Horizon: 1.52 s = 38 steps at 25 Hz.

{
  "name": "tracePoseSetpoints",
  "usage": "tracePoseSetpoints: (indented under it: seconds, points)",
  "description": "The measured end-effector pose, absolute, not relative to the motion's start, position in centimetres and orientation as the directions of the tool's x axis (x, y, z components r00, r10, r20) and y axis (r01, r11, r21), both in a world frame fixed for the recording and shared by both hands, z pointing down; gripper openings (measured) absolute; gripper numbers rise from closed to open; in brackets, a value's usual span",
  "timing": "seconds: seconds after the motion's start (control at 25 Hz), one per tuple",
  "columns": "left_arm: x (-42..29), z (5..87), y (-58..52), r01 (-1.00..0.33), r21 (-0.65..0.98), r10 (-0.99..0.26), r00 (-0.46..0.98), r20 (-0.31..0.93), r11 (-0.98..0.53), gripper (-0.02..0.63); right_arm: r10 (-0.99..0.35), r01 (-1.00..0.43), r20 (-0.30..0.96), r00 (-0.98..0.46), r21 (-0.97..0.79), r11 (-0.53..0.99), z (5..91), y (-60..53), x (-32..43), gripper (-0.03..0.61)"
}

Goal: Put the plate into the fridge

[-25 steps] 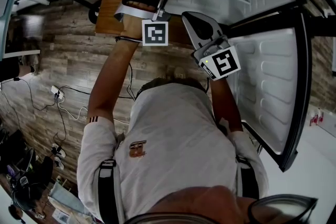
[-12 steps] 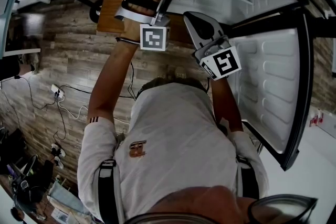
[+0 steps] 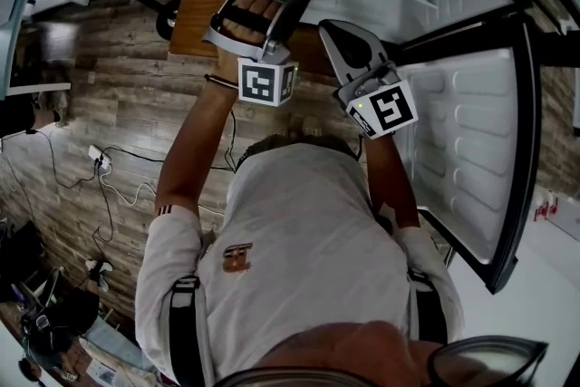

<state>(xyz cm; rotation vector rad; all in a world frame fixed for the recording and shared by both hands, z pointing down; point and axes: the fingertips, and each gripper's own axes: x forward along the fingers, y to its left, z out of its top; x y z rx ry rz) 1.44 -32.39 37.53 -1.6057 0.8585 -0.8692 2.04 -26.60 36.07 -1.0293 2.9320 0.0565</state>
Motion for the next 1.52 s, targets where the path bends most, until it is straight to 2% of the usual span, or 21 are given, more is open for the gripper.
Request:
tracePoseSetpoints:
  seconds: [0.28, 0.44, 0.64, 0.88, 1.24, 1.52]
  points:
    - [1.9, 37.3, -30.2, -0.208, -0.945, -0.851, 0.513, 0.113, -0.251, 0.04, -0.621, -0.623, -0.055, -0.782, 0.023, 0.782, 35.7, -26.1, 2.1, 0.032]
    - [2.0, 36.7, -29.0, -0.33, -0.886, -0.838, 0.534, 0.109, -0.326, 0.034, -0.619, -0.621, -0.074, -0.782, 0.008, 0.784, 35.3, -25.9, 2.4, 0.032]
    - [1.7, 35.2, -27.8, -0.526, -0.728, -0.817, 0.571, 0.081, -0.44, 0.028, -0.612, -0.615, -0.101, -0.784, 0.003, 0.788, 34.8, -25.3, 2.5, 0.032]
    - [1.1, 34.3, -26.6, -0.696, -0.451, -0.79, 0.612, 0.032, -0.558, 0.021, -0.61, -0.615, -0.117, -0.784, 0.005, 0.789, 34.5, -24.7, 2.6, 0.032]
    - [0.0, 33.5, -25.7, -0.777, -0.124, -0.778, 0.626, -0.053, -0.617, 0.018, -0.598, -0.604, -0.129, -0.791, 0.003, 0.797, 34.3, -23.8, 2.6, 0.032]
    - [-0.1, 33.4, -24.6, -0.76, -0.056, -0.757, 0.65, -0.064, -0.648, 0.018, -0.587, -0.594, -0.132, -0.799, 0.019, 0.804, 34.2, -22.9, 1.8, 0.032]
